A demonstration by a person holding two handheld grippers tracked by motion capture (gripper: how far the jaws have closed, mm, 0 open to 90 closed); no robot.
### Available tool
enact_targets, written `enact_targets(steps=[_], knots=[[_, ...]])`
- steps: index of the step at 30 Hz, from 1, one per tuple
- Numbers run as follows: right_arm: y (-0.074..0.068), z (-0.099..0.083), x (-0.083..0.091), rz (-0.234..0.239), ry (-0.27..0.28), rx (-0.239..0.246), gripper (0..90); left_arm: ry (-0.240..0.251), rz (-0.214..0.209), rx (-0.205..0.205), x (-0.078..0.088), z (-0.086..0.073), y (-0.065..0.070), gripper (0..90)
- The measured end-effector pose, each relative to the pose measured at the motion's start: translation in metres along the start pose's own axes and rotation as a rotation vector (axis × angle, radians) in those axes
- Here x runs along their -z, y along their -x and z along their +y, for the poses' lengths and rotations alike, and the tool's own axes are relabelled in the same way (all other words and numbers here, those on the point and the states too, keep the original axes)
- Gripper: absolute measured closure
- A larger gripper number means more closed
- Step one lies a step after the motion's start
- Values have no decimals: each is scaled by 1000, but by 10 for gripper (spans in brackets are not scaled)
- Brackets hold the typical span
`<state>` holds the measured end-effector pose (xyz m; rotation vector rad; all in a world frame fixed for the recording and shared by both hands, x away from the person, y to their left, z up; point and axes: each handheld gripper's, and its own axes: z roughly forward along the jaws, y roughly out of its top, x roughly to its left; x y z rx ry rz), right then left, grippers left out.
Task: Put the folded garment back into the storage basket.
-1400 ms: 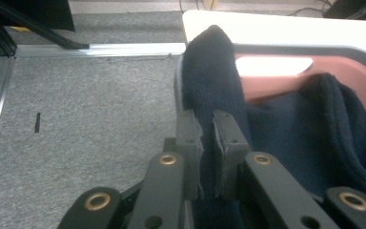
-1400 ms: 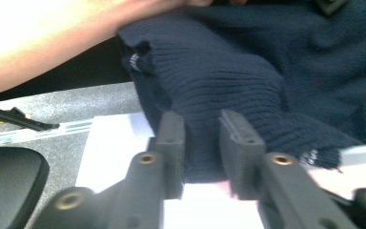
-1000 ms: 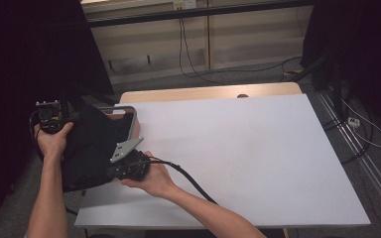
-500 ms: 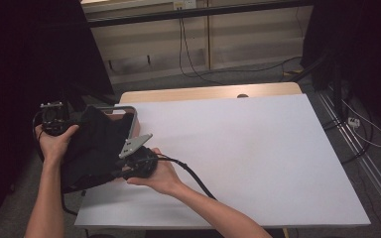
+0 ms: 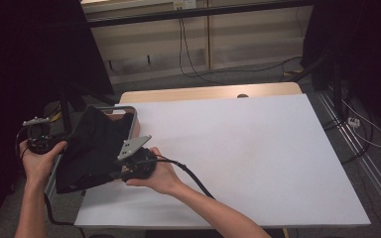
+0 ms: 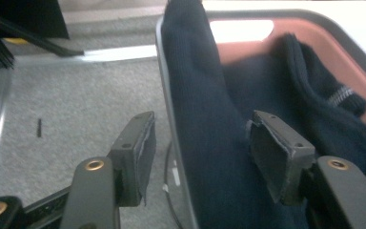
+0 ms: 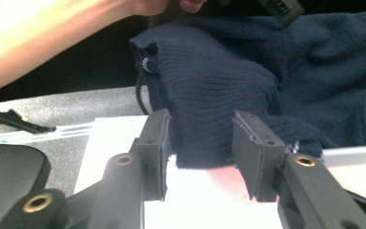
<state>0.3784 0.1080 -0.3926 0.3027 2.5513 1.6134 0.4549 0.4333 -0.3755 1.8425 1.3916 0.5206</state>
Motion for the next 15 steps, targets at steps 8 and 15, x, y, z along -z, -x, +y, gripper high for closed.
enact_targets(steps=[8,15], knots=[[3,10,-19,-42,-27,32,550,-5,5,-32,-2,-10,2,688],[14,7,-26,-57,-62,-2,799,13,-16,-11,-5,-4,0,783]])
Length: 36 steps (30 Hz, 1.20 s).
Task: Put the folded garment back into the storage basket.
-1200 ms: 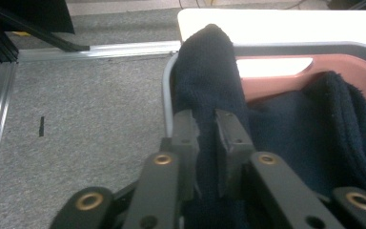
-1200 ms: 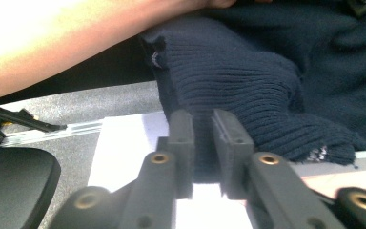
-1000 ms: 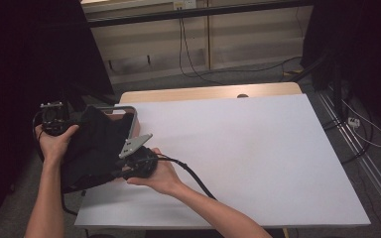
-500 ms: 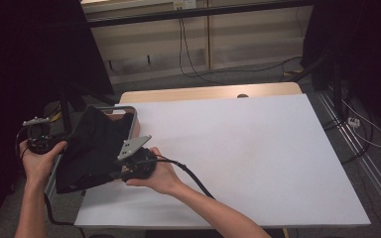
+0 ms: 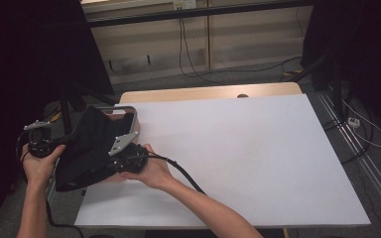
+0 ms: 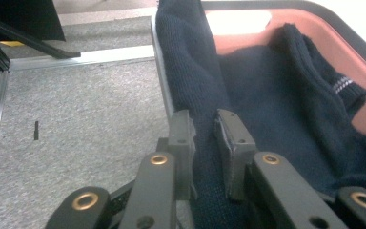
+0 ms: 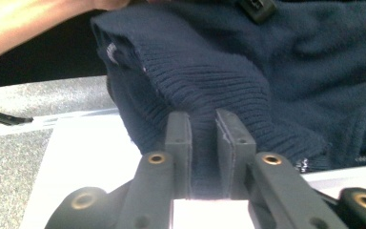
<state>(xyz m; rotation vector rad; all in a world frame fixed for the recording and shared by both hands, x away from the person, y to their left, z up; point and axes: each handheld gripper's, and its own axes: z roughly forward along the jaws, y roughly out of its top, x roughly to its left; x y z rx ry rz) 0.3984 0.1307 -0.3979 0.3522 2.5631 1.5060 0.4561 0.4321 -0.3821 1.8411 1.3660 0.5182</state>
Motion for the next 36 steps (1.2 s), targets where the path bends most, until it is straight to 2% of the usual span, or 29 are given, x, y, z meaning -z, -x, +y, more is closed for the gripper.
enact_targets(steps=[1,3,5,7,8,12,15,17,23,24,26,28,30,32,34,36], knots=[[2,0,0,4,3,-13,823,0,0,0,0,0,0,787],[7,-1,1,18,8,-45,841,-4,14,35,-5,4,-1,795],[11,-1,1,2,5,-60,846,0,17,55,-8,7,-3,797],[15,-2,1,0,-5,-68,849,3,24,51,-10,8,-3,798],[17,-2,1,-6,-8,-77,849,8,35,24,-13,8,1,799],[16,-3,2,-15,-16,-71,848,-1,22,12,-15,6,5,799],[16,-3,3,5,-15,-69,842,9,25,11,-12,3,4,796],[15,-4,4,20,-11,-69,831,49,45,19,-7,-2,4,792],[10,-2,7,12,-11,-55,722,78,21,43,-4,-8,1,768],[10,-2,8,11,-8,-55,693,91,9,57,-3,-9,0,740],[11,-4,10,14,2,-60,657,80,27,44,-2,-9,-1,657],[12,-5,13,11,14,-63,616,87,27,47,0,-11,-1,607],[14,-7,18,2,36,-71,582,84,32,45,2,-11,0,517],[17,-9,23,-3,52,-84,543,103,45,62,6,-13,-1,416],[20,-12,28,-14,58,-92,493,128,39,74,9,-15,-1,338],[21,-15,31,-22,53,-97,443,143,36,68,12,-17,1,269]])
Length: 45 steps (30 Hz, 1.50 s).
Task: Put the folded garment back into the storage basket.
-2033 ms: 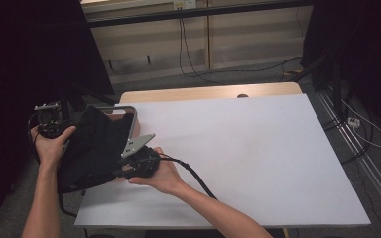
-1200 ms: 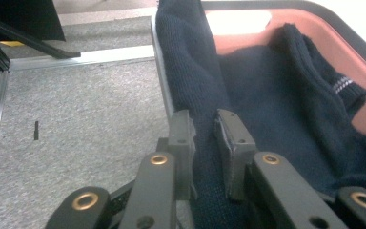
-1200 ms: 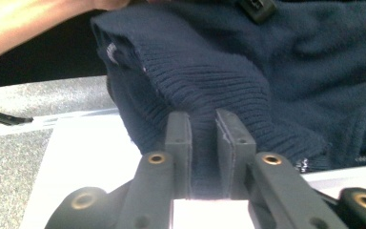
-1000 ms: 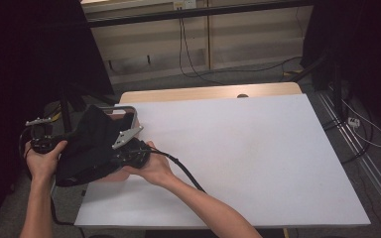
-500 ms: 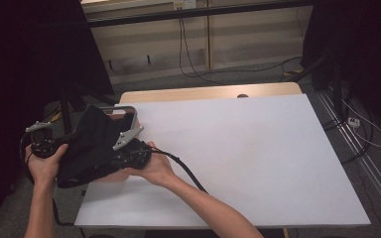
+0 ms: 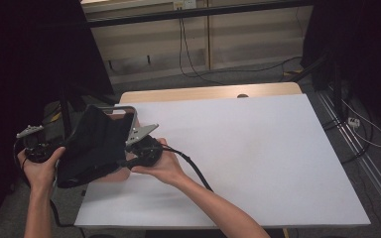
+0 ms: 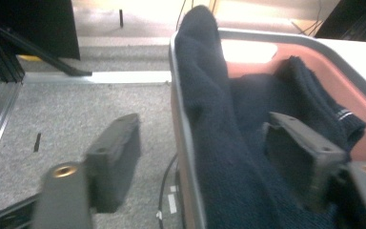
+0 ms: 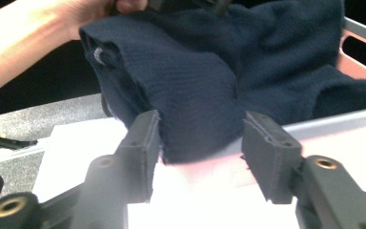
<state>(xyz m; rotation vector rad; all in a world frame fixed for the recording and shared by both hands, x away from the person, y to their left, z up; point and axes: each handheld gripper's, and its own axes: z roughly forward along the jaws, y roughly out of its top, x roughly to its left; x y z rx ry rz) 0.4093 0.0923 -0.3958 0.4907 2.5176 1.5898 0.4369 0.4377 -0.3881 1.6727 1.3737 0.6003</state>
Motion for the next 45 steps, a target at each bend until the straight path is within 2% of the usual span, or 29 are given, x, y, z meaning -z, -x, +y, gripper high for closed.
enact_targets(steps=[2,3,4,5,6,8,11,13,19,21,27,28,29,30,31,33,34,36,37,39,41,42,43,45], knots=[[1,-2,3,-22,1,-4,388,-2,1,-23,3,-1,4,237],[1,-2,3,-22,1,-4,388,-2,1,-23,3,-1,4,223],[1,-4,5,-33,-1,-11,334,6,2,-43,7,-3,7,210],[1,-5,5,-38,-1,-8,318,6,2,-43,7,-3,7,209],[1,-6,7,-49,-5,-7,303,20,24,-52,12,-6,12,204],[2,-7,8,-60,-2,-6,256,30,10,-58,15,-9,16,186],[3,-8,10,-80,-3,-15,227,40,19,-50,18,-12,18,122],[4,-9,12,-78,-4,-24,208,51,7,-45,21,-13,20,113],[0,-10,18,-97,6,-19,172,56,-44,-79,35,-18,35,48],[0,-12,21,-106,6,-24,160,57,-56,-103,39,-19,40,44],[2,-19,29,-128,-5,-36,112,88,-70,-120,51,-26,51,39],[3,-21,31,-136,-3,-40,110,86,-97,-144,54,-30,56,38],[3,-21,31,-136,-3,-40,110,86,-97,-144,54,-30,56,41],[5,-23,34,-154,-3,-41,107,103,-136,-172,56,-35,62,43],[5,-24,36,-165,2,-43,106,109,-143,-173,57,-36,65,43],[5,-25,38,-168,8,-41,105,107,-140,-171,58,-37,68,44],[5,-27,40,-173,0,-43,94,119,-118,-183,60,-39,76,49],[5,-29,42,-195,-7,-43,95,100,-103,-187,58,-41,84,51],[5,-29,42,-195,-7,-43,95,100,-103,-187,58,-41,84,55],[7,-32,45,-212,-8,-48,82,109,-120,-204,58,-42,97,70],[7,-33,46,-213,-10,-51,73,116,-125,-204,58,-42,100,70],[7,-35,49,-213,-12,-49,73,125,-140,-200,58,-42,106,70],[6,-36,50,-213,-14,-51,73,110,-146,-217,58,-42,109,70],[6,-38,55,-217,-3,-54,73,108,-147,-223,58,-42,111,70]])
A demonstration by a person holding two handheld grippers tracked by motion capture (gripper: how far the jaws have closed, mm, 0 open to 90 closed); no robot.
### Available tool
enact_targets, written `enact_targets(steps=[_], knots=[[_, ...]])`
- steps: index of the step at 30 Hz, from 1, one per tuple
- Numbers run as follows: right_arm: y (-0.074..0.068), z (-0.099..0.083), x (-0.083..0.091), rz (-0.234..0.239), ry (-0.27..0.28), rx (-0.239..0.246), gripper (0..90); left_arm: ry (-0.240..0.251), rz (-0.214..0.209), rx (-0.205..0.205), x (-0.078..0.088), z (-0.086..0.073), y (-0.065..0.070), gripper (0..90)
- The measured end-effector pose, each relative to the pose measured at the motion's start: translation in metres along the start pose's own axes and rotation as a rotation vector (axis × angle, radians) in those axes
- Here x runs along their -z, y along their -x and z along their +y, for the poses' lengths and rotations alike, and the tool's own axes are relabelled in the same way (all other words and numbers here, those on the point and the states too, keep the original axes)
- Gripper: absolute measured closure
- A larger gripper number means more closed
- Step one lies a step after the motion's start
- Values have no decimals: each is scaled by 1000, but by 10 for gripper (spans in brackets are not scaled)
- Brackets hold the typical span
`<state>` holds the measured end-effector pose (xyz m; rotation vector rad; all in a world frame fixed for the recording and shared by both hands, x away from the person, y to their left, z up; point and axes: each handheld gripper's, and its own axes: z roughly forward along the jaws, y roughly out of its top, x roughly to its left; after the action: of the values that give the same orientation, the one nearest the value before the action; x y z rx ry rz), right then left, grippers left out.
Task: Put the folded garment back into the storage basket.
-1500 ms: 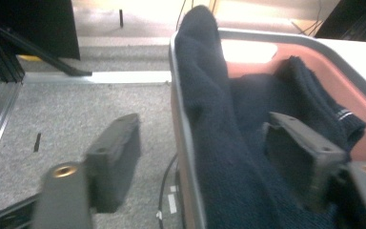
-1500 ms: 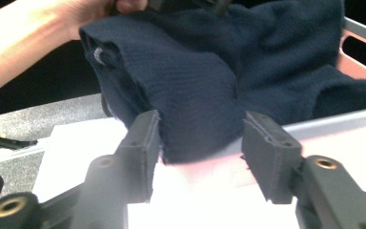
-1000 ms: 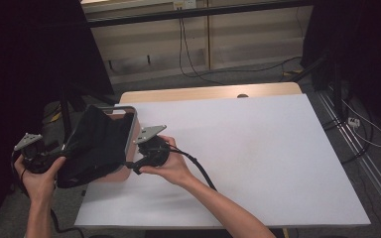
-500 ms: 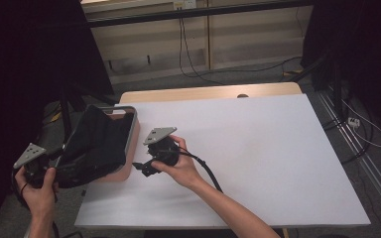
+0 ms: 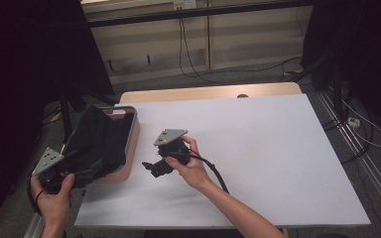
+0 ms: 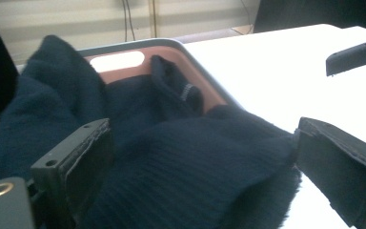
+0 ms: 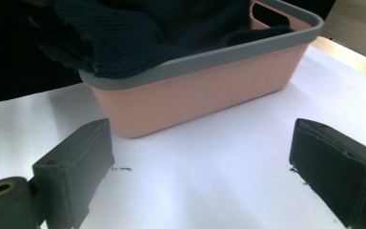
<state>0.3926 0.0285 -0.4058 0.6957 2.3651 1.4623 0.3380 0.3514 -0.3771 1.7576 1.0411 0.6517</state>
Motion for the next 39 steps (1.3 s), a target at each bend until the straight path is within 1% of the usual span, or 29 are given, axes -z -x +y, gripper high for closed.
enact_targets(steps=[1,2,3,5,8,9,10,12,13,14,15,16,17,18,20,21,22,24,25,26,27,30,32,33,34,35,36,37,39], knots=[[1,-1,3,-4,7,0,73,-2,-22,-11,-2,0,6,70],[1,-1,3,-4,7,0,73,-2,-22,-11,-2,0,6,70],[3,-2,7,-11,16,-6,73,-5,-39,-15,-6,1,12,70],[4,-4,10,-16,15,-15,73,-19,-55,-29,-11,1,18,70],[6,-7,14,-22,5,-22,64,-27,-63,-33,-14,1,21,67],[8,-11,17,-28,-2,-27,47,-30,-61,-22,-17,1,24,67],[9,-13,18,-33,0,-33,50,-25,-73,-21,-18,2,26,67],[11,-15,20,-41,1,-40,52,-27,-76,-23,-19,2,27,67],[13,-17,23,-58,0,-47,51,-25,-93,-26,-21,3,32,67],[14,-18,25,-62,0,-43,51,-25,-93,-26,-21,3,32,67],[14,-19,27,-66,3,-43,51,-29,-99,-48,-24,4,37,67],[14,-19,27,-66,3,-43,51,-29,-99,-48,-24,4,37,67],[14,-20,31,-72,5,-37,51,-30,-114,-49,-27,5,41,67],[14,-21,33,-78,7,-35,51,-31,-118,-55,-28,6,43,67],[14,-22,36,-83,6,-28,51,-29,-122,-51,-29,6,45,67],[14,-25,40,-93,4,-25,52,-36,-133,-61,-33,7,48,67],[14,-26,41,-98,2,-22,52,-36,-133,-61,-33,7,48,67],[15,-27,43,-103,-2,-22,51,-40,-138,-52,-37,9,51,56],[16,-29,46,-113,1,-29,46,-44,-158,-52,-41,9,53,49],[16,-29,46,-113,1,-29,46,-44,-158,-52,-41,9,53,49],[18,-31,49,-121,2,-34,44,-45,-171,-59,-42,9,55,49],[21,-34,52,-120,-6,-45,45,-38,-158,-70,-44,10,61,49],[22,-36,54,-121,-7,-48,45,-37,-160,-74,-45,11,63,49],[22,-38,57,-126,-6,-53,45,-43,-175,-79,-47,11,68,49],[22,-39,58,-129,-7,-54,45,-43,-175,-79,-47,11,68,49],[22,-41,60,-132,-6,-56,45,-48,-179,-101,-50,11,73,50],[22,-42,62,-134,-8,-58,45,-48,-179,-101,-50,11,73,50],[22,-44,64,-138,-9,-59,45,-51,-159,-108,-52,10,79,50],[22,-47,67,-147,-10,-57,45,-50,-169,-107,-53,10,81,50]])
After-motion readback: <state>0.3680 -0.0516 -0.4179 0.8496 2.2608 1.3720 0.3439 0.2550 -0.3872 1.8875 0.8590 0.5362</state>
